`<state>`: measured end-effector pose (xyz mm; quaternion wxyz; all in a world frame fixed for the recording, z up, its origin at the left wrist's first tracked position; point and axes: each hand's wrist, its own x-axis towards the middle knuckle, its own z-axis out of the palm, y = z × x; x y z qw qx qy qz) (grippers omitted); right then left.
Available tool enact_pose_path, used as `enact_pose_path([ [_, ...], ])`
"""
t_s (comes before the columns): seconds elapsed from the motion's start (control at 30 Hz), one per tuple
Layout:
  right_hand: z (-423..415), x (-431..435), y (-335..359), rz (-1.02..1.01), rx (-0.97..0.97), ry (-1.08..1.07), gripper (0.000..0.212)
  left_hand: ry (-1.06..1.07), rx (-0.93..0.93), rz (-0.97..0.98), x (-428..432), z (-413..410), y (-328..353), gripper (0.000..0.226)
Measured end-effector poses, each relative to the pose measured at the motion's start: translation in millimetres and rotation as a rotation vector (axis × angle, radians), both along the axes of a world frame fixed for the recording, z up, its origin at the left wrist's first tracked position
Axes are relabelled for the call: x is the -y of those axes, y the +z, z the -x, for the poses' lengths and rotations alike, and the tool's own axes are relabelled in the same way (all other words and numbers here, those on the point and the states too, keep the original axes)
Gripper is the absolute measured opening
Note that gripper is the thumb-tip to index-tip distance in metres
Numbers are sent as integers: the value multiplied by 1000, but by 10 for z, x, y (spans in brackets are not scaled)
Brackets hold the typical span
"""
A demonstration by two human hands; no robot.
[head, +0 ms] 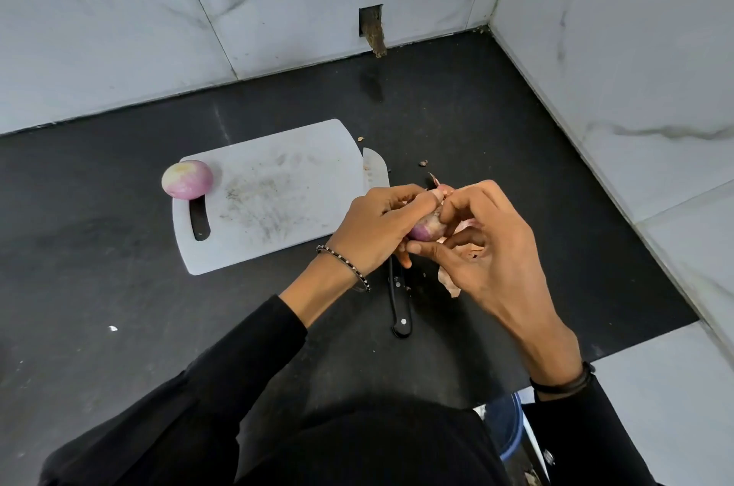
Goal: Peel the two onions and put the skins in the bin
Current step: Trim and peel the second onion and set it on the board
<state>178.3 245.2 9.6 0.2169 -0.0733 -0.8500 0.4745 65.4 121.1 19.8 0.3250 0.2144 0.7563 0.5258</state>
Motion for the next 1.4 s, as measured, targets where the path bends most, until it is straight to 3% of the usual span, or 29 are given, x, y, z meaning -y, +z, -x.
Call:
enact_pose_path([
  [0.13, -37, 76, -64, -54, 1, -67, 36, 19, 62, -6, -10, 25, 5, 33],
  [0.27, -55, 65, -46, 149, 70, -96, 44, -9, 77, -8, -2, 28, -15, 34],
  [0.4, -74, 0, -18, 70, 77, -60, 49, -27, 53, -11, -1, 23, -24, 30],
  [0.53, -75, -38, 9, 11, 41, -17, 40, -28, 5, -10, -7, 44, -47, 28],
  [0.73, -90, -67, 53, 136, 75, 26, 31, -30, -6, 10, 37, 50, -41, 29],
  [1.0, -117, -312, 134, -267, 53, 186, 21, -44, 16, 86, 44, 61, -64, 30],
  [1.13, -59, -283, 114, -274, 86, 196, 8, -35, 18, 122, 27, 59, -82, 28],
  [1.23, -30, -234, 45, -275, 63, 168, 11, -11, 76, 126, 23, 54, -93, 31],
  [1.4, -82, -153, -53, -322, 45, 135, 7, 124, 347, 82, -6, 32, -83, 35],
])
